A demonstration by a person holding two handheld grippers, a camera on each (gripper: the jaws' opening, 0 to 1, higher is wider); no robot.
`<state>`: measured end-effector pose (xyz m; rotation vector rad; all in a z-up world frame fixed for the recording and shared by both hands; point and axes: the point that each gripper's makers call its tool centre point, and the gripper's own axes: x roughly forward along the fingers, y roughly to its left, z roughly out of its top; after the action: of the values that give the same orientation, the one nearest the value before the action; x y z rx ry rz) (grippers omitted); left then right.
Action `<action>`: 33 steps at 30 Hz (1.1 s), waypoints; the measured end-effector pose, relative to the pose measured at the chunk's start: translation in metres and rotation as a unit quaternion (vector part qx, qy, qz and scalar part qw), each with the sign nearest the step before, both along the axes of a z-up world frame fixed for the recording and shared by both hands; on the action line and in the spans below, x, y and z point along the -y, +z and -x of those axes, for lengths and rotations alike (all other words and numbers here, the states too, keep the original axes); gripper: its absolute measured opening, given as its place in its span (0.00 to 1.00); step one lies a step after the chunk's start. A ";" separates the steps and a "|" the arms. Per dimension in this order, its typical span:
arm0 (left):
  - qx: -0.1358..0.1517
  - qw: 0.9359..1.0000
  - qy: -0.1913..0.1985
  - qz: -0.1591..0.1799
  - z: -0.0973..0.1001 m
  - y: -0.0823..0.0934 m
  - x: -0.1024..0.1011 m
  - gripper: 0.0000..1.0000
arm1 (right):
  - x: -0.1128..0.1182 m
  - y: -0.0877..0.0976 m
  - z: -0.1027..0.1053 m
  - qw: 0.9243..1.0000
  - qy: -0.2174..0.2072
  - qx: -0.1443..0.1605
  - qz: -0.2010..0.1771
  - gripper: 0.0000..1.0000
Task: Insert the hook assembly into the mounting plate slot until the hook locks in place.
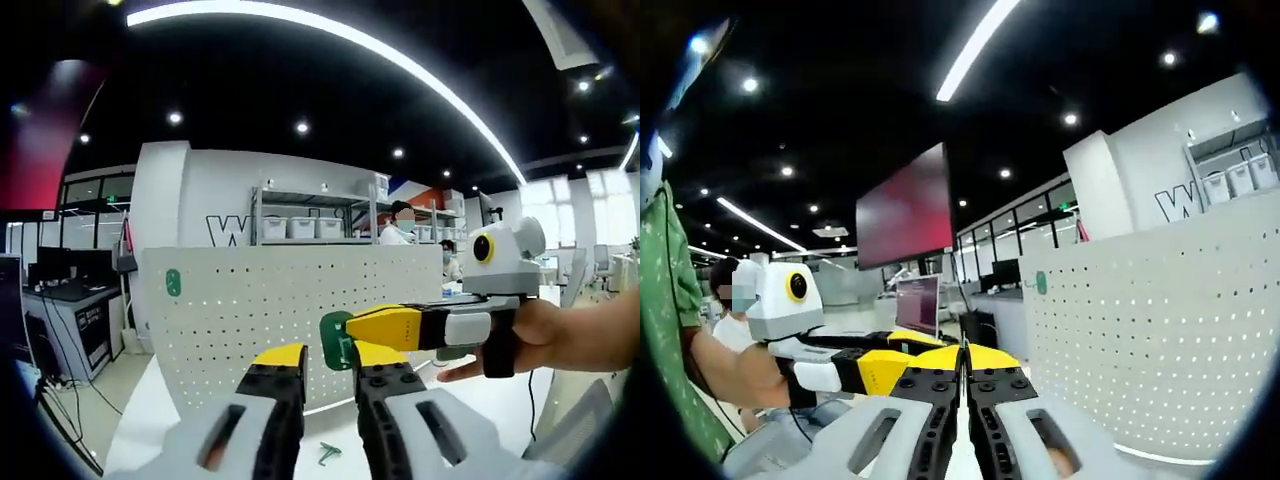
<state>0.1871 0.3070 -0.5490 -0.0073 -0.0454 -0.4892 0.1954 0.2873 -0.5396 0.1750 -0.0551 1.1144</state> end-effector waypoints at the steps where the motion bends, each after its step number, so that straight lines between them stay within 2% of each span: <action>1: 0.001 1.000 0.000 0.000 0.000 0.001 0.000 0.18 | 0.000 0.000 0.000 1.000 0.000 0.000 0.000 0.00; 11: 0.018 1.000 0.007 -0.019 0.003 0.005 0.003 0.07 | -0.005 0.002 0.004 1.000 -0.003 -0.009 -0.015 0.00; 33: 0.029 0.999 0.008 -0.023 0.003 0.008 0.003 0.04 | -0.005 0.005 0.004 0.999 0.001 -0.031 -0.040 0.00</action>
<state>0.1837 0.3040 -0.5409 0.0525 -0.0917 -0.4735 0.1914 0.2926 -0.5349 0.2814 -0.0454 1.1084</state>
